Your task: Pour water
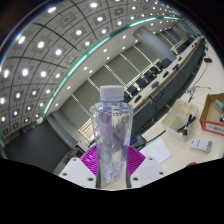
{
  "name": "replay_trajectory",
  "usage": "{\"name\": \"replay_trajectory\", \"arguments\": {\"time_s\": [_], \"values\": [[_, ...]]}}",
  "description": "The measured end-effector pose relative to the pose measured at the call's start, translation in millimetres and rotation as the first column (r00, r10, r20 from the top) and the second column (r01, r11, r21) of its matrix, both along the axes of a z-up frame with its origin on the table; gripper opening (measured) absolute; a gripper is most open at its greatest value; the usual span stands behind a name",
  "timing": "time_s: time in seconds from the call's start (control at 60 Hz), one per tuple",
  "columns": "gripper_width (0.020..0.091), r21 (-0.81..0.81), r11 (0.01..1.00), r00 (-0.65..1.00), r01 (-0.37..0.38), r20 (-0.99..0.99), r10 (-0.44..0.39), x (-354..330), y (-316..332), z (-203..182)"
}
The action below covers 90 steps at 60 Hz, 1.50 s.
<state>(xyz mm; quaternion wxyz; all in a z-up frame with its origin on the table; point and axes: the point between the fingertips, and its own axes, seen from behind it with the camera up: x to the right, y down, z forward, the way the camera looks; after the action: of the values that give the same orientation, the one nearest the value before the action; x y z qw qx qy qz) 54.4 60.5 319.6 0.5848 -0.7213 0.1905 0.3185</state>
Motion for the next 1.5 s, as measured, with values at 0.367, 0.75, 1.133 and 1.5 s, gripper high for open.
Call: {"name": "replay_trajectory", "arguments": {"time_s": [0.367,0.75,1.133,1.5], "values": [[0.0338,-0.033,0.990,0.766,0.137,0.638,-0.085,126,-6,-121],[0.0366,-0.119,0.980,0.720,0.161,0.693,-0.034,147,-13,-236],[0.0863,-0.279,0.933,0.780,0.226,0.626,-0.002,143,-51,-232],[0.0858,-0.404,0.880,0.756,0.251,0.649,0.083,74,-199,-150]]}}
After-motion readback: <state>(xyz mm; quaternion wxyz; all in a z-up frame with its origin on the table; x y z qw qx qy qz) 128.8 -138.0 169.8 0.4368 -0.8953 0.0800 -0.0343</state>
